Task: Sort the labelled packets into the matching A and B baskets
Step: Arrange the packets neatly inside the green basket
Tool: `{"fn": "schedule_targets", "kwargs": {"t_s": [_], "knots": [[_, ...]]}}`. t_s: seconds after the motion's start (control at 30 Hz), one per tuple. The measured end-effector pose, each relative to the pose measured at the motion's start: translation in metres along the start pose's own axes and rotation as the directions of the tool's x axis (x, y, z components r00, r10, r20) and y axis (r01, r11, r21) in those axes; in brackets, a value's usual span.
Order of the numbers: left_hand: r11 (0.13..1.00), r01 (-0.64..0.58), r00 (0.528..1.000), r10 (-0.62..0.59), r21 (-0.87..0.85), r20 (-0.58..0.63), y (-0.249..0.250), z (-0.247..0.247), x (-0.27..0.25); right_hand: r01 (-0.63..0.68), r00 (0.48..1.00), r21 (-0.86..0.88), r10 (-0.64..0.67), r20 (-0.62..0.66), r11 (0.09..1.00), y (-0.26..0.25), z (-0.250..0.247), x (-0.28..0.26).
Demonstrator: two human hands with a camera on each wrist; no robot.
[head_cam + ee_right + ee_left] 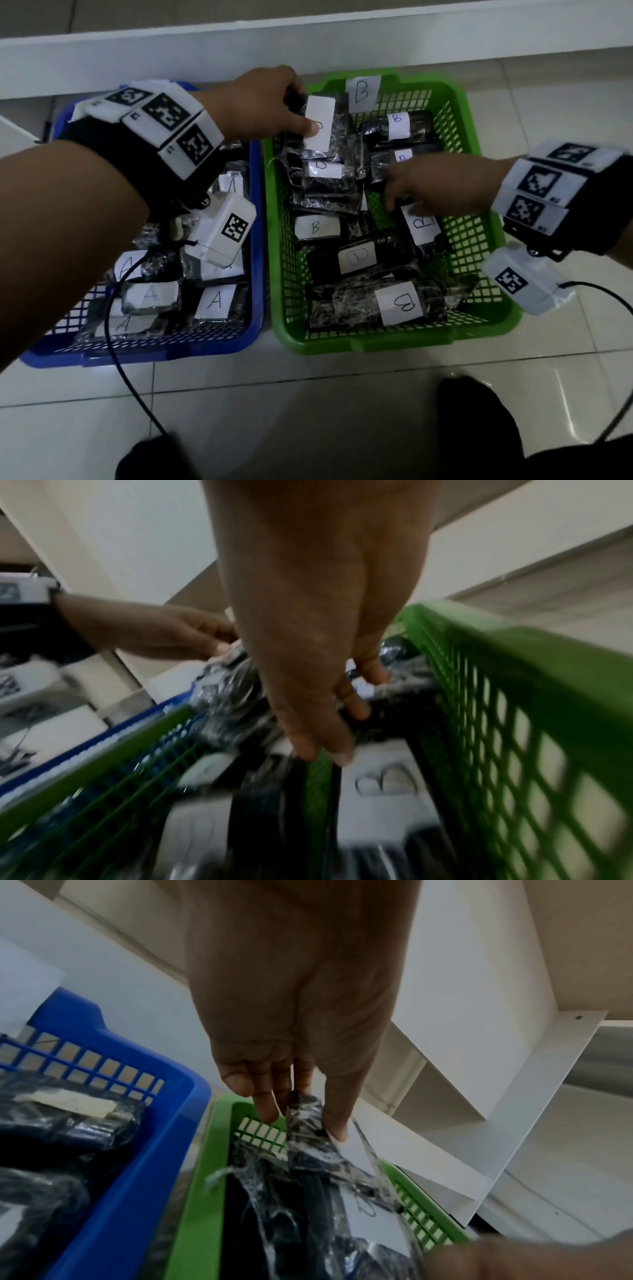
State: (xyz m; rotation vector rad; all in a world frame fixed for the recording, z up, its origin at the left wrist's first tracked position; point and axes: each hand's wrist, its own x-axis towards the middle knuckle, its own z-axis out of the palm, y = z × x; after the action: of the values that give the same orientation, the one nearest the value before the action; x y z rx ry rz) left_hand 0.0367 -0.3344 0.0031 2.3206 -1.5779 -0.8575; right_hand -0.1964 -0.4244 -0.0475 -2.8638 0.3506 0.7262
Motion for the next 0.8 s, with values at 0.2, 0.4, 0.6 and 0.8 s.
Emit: {"fn": "schedule_targets", "kwargs": {"t_s": [0.2, 0.4, 0.6, 0.8], "knots": [[1.000, 0.007, 1.000, -0.007, 0.022, 0.007, 0.000, -0.001, -0.001, 0.100, 0.972, -0.373, -0.011, 0.233, 0.922, -0.011, 0.005, 0.005], [0.999, 0.021, 1.000, -0.021, 0.035, 0.015, 0.001, -0.002, -0.002, -0.040, 0.985, -0.136, 0.062, 0.160, 0.990, 0.004, -0.004, 0.004], [0.999, 0.017, 0.999, -0.019, 0.049, 0.049, 0.004, -0.001, -0.002, -0.087, 0.974, -0.002, 0.085, 0.209, 0.996, 0.001, -0.012, 0.008], [0.998, 0.017, 0.996, -0.022, 0.062, 0.081, 0.003, -0.002, -0.002, -0.050, 0.974, 0.179, 0.008, 0.228, 0.983, 0.005, -0.006, 0.007]]}}
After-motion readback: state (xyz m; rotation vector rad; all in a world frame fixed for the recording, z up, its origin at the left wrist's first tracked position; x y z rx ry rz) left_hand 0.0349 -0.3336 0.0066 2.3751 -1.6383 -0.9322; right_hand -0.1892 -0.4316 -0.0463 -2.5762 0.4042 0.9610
